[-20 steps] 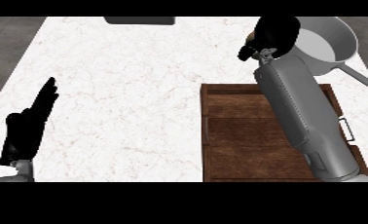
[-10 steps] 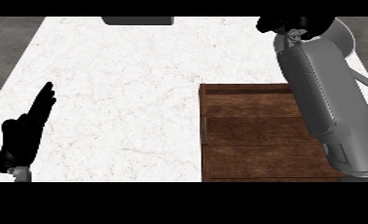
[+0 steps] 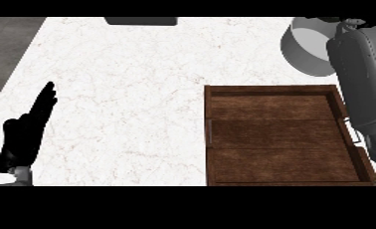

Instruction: Pick the squash from the tray and place it in the pot

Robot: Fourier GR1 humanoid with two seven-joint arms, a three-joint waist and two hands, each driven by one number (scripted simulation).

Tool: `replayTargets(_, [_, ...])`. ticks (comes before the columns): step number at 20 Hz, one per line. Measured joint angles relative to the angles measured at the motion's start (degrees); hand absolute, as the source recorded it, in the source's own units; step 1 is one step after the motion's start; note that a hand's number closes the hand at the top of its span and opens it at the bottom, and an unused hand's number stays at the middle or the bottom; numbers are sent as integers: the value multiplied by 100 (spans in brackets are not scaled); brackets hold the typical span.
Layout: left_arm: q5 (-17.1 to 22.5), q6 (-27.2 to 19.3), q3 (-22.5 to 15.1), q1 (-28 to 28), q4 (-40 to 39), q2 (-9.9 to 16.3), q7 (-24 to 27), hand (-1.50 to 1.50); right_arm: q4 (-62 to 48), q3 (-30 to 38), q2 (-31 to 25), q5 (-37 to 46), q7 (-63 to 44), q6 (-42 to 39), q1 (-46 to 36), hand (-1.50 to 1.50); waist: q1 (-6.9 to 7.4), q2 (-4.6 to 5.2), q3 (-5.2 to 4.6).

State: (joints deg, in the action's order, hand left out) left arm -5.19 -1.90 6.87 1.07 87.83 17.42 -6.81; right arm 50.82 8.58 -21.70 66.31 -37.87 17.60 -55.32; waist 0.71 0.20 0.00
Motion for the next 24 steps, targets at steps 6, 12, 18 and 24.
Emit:
replayTargets(6, [-33,57,-16,-6,111,-36,-78,0,-1204,492,-578,-318,969,481,-209,150,74,30,4])
replayTargets(12, [-51,132,-28,-169,14,-39,-29,0,-2480,845,-1070,-498,1792,741,-611,150,202,94,8])
replayTargets(18, [-70,154,-64,-304,-55,-85,14,0,-3319,945,-1442,-429,2310,941,-550,150,303,154,18])
replayTargets(24, [-84,192,-121,-319,16,-113,-1,0,-3745,1480,-1561,-933,2751,987,-526,-150,392,192,32])
